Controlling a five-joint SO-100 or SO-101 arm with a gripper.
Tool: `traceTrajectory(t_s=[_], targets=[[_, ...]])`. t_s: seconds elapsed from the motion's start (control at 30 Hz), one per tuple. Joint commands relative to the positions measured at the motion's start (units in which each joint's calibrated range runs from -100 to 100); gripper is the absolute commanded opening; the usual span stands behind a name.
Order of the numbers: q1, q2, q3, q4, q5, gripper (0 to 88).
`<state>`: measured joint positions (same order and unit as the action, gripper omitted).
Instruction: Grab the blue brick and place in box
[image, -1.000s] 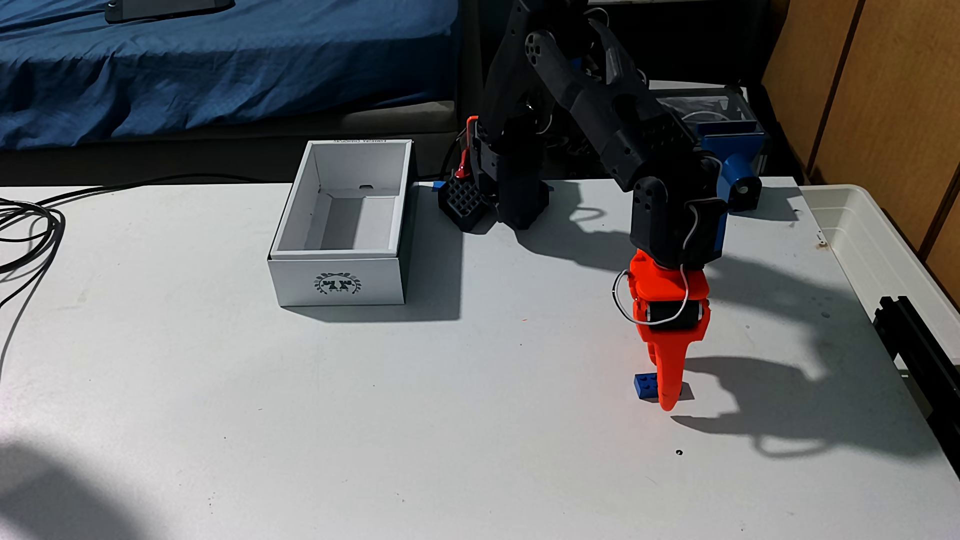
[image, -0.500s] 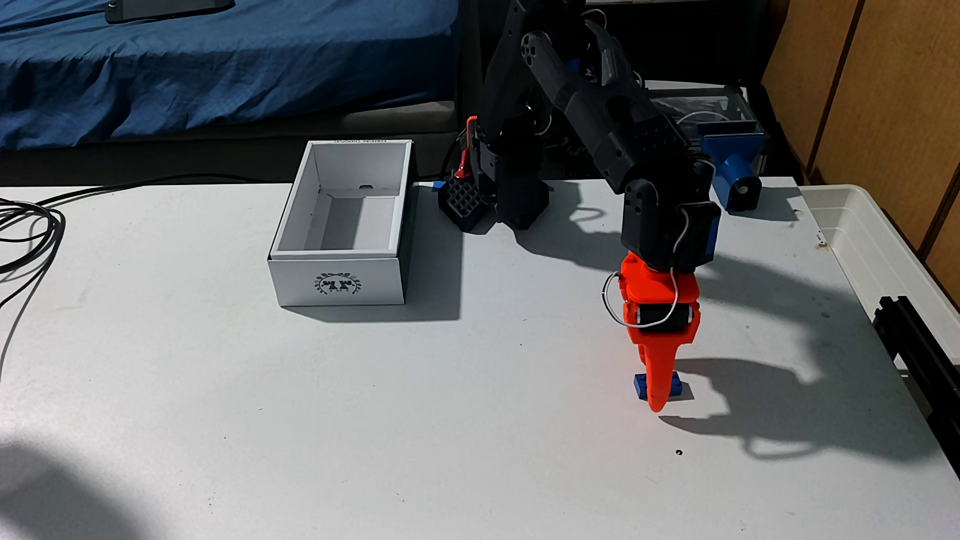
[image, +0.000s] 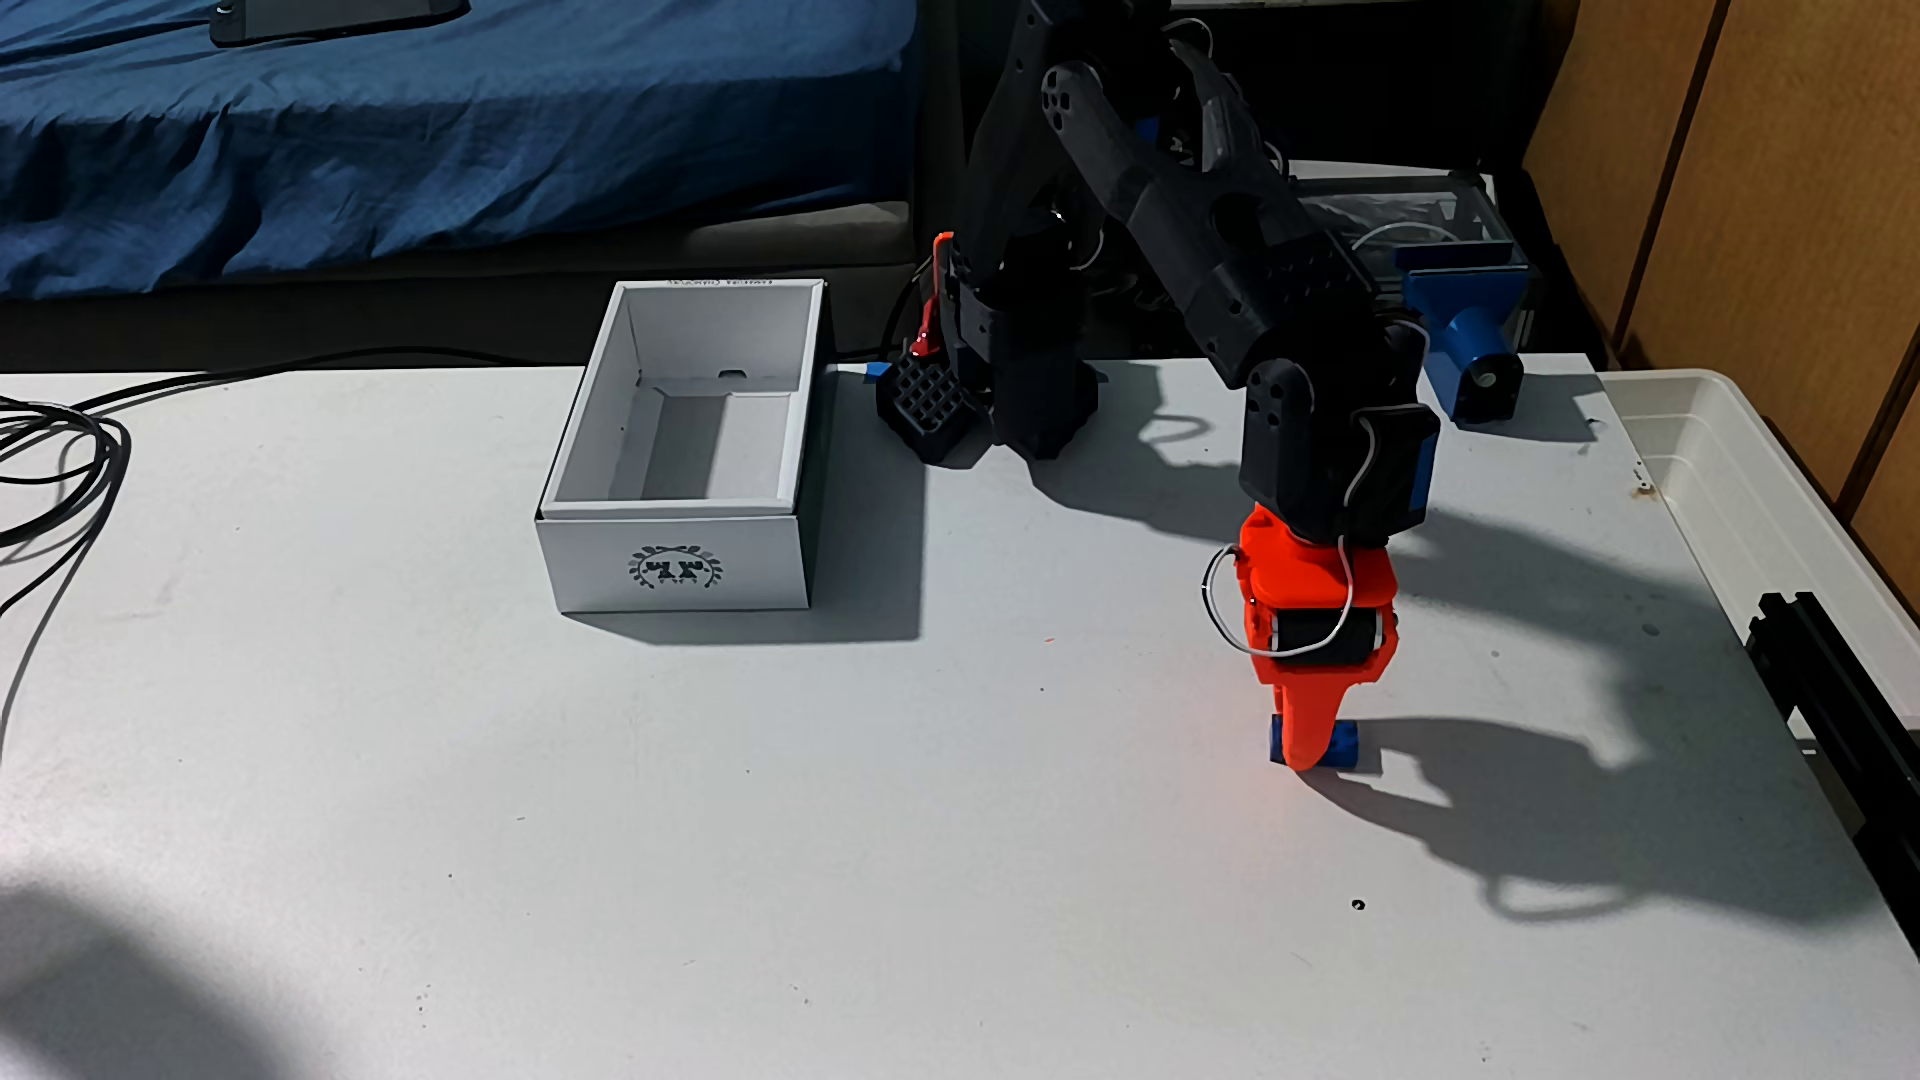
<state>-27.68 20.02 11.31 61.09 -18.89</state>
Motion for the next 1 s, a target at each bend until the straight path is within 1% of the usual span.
traceTrajectory(t_s=[0.0, 0.1, 0.3, 0.5, 0.67, 0.97], targets=[[0.34, -0.10, -0.75, 0.13, -0.02, 5.0], [0.34, -0.10, -0.75, 0.05, -0.07, 0.8], [0.56, -0.10, -0.84, 0.05, -0.02, 0.7], [2.56, -1.12, -0.75, 1.25, 0.19, 0.8], [4.64, -4.33, -3.59, 9.35, 0.24, 0.8], [10.96, -24.54, -3.41, 22.54, 3.66, 0.8]])
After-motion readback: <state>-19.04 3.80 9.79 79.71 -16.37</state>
